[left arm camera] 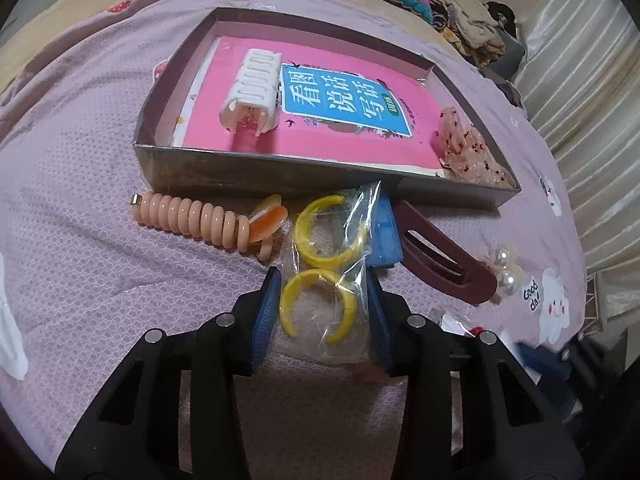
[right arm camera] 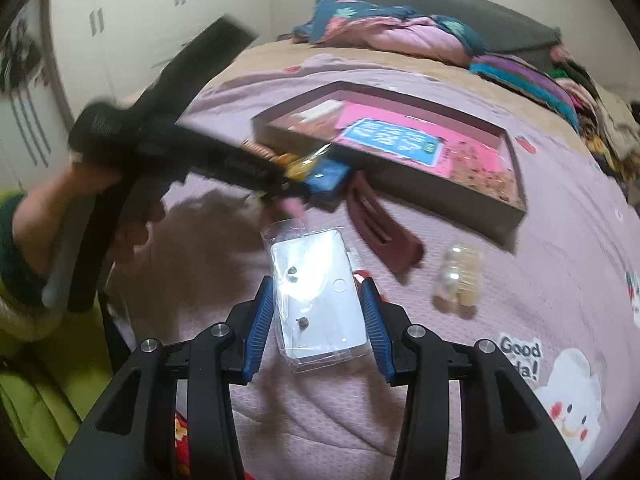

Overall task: Organize jewelry
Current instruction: 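Grasp the bagged yellow bangles with the left tool while the right tool grasps the earring card, then lower the yellow bangles into the tray with the left tool while the right tool places the earring card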

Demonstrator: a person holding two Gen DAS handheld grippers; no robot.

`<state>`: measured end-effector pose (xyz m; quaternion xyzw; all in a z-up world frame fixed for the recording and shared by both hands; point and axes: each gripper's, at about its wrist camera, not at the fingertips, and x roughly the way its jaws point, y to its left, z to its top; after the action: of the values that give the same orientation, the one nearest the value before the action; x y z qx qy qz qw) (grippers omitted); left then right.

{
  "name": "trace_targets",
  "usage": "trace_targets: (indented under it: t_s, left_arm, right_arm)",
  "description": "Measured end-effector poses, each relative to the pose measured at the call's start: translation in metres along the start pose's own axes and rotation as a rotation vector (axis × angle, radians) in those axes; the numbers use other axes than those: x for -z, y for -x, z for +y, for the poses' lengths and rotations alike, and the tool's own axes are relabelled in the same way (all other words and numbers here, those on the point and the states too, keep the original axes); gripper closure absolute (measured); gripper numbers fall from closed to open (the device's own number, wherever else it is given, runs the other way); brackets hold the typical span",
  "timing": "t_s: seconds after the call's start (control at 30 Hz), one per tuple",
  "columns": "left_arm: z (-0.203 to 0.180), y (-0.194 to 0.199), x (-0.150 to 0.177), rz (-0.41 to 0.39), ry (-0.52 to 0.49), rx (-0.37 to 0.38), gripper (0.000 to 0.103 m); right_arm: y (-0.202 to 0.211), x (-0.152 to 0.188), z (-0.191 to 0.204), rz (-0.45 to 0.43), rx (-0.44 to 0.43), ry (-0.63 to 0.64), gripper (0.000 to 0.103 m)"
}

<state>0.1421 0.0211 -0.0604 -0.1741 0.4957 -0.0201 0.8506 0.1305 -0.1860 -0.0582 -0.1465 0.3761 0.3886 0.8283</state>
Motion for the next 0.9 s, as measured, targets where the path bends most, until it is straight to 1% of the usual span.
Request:
trace_targets:
  t_s: [0.1, 0.27, 0.4, 0.43, 0.67, 0.9]
  left_arm:
    - [0.002, 0.002, 0.001, -0.006, 0.005, 0.008, 0.072]
    - [0.005, 0.014, 0.005, -0.024, 0.013, 0.018, 0.072]
    - [0.007, 0.026, 0.009, -0.047, 0.010, -0.004, 0.072]
    - [0.007, 0.029, 0.009, -0.049, 0.014, 0.001, 0.072]
    - [0.004, 0.055, 0.010, -0.117, 0.006, -0.007, 0.072]
    - [0.015, 0.077, 0.007, -0.170, 0.031, -0.020, 0.072]
  right_arm:
    - [0.004, -0.002, -0.008, -0.005, -0.004, -0.048, 0.061]
    - [0.011, -0.001, -0.015, -0.018, -0.013, -0.092, 0.061]
    - [0.017, -0.003, -0.018, -0.037, -0.015, -0.110, 0.061]
    - [0.018, -0.003, -0.020, -0.039, -0.018, -0.115, 0.061]
    - [0.024, -0.006, -0.024, -0.056, -0.020, -0.138, 0.061]
    - [0.030, -0.013, -0.027, -0.075, -0.022, -0.147, 0.061]
